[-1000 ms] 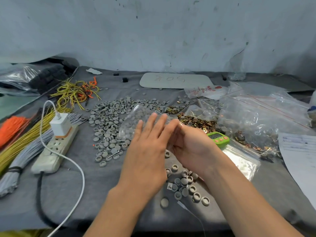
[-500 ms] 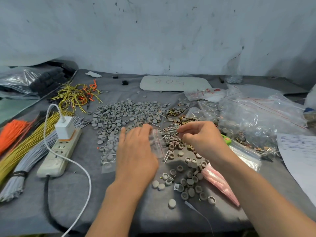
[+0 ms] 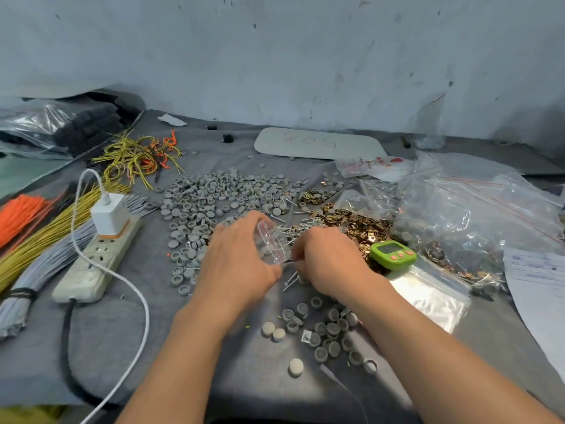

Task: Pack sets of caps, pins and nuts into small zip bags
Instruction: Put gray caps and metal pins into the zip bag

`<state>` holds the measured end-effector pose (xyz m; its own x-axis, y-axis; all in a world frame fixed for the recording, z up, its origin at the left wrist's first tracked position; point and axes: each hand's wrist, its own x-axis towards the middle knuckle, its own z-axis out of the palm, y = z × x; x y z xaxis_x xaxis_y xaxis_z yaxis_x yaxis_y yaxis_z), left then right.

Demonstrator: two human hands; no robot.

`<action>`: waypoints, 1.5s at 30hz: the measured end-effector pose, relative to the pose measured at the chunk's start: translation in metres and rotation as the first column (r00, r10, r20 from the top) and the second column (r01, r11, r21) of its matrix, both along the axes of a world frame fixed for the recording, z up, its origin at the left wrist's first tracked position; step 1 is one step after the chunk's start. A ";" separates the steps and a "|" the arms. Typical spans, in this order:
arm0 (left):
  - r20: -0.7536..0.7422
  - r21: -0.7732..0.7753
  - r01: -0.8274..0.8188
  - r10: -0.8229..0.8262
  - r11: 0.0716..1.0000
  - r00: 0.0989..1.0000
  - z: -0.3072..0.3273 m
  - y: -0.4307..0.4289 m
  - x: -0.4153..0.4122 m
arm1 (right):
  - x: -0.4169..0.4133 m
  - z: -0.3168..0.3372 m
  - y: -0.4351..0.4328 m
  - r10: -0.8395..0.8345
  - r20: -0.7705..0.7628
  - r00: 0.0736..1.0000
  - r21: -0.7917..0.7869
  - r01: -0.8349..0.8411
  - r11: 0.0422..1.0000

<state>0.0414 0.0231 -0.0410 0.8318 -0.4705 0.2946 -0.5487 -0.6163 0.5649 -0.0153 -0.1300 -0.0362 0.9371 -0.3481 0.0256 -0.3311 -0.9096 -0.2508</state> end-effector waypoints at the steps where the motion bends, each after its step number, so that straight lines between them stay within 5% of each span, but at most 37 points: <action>1: -0.016 -0.025 -0.007 0.006 1.000 1.000 -0.001 0.000 -0.001 | 0.002 -0.001 0.004 0.003 -0.012 1.000 -0.050 -0.003 0.999; 8: -0.104 0.082 -0.012 0.021 0.997 0.994 -0.007 0.008 -0.008 | -0.012 0.006 -0.004 0.004 -0.113 0.994 -0.022 -0.006 1.000; 12: -0.116 0.132 0.002 0.014 0.991 0.993 -0.008 0.006 -0.015 | -0.018 0.020 -0.014 -0.051 0.107 0.993 0.242 0.023 0.970; 15: -0.117 0.114 0.018 -0.005 0.993 0.993 -0.008 0.000 -0.019 | -0.027 0.032 -0.012 -0.055 0.303 0.951 0.482 -0.104 0.870; 17: -0.130 0.071 0.038 -0.029 0.997 0.991 -0.008 -0.003 -0.019 | -0.032 0.036 -0.005 -0.028 0.333 0.943 0.555 -0.172 0.814; 26: -0.190 -0.094 0.110 -0.126 0.989 0.974 0.001 -0.011 -0.026 | -0.026 0.032 0.009 -0.065 0.328 0.943 0.541 -0.131 0.831; 32: -0.238 -0.354 0.026 -0.117 0.935 0.964 0.000 -0.012 -0.018 | -0.029 0.038 -0.001 -0.230 0.457 0.859 0.690 -0.179 0.701; 35: -0.376 -0.560 -0.047 -0.203 0.827 0.904 0.005 -0.010 -0.017 | -0.033 0.040 -0.016 -0.243 0.425 0.872 0.625 -0.088 0.776; 38: -0.505 -0.725 -0.138 -0.383 0.675 0.774 0.015 -0.006 -0.017 | -0.037 0.031 -0.019 -0.026 0.108 0.994 0.303 -0.008 0.953; 41: -0.553 -0.817 -0.256 -0.576 0.517 0.602 0.024 0.001 -0.013 | -0.036 0.019 -0.011 0.043 -0.038 0.998 0.181 -0.036 0.983; 45: -0.479 -0.802 -0.183 -0.429 0.568 0.766 0.021 -0.004 -0.015 | -0.035 0.007 -0.003 0.111 -0.123 0.986 0.037 -0.107 0.994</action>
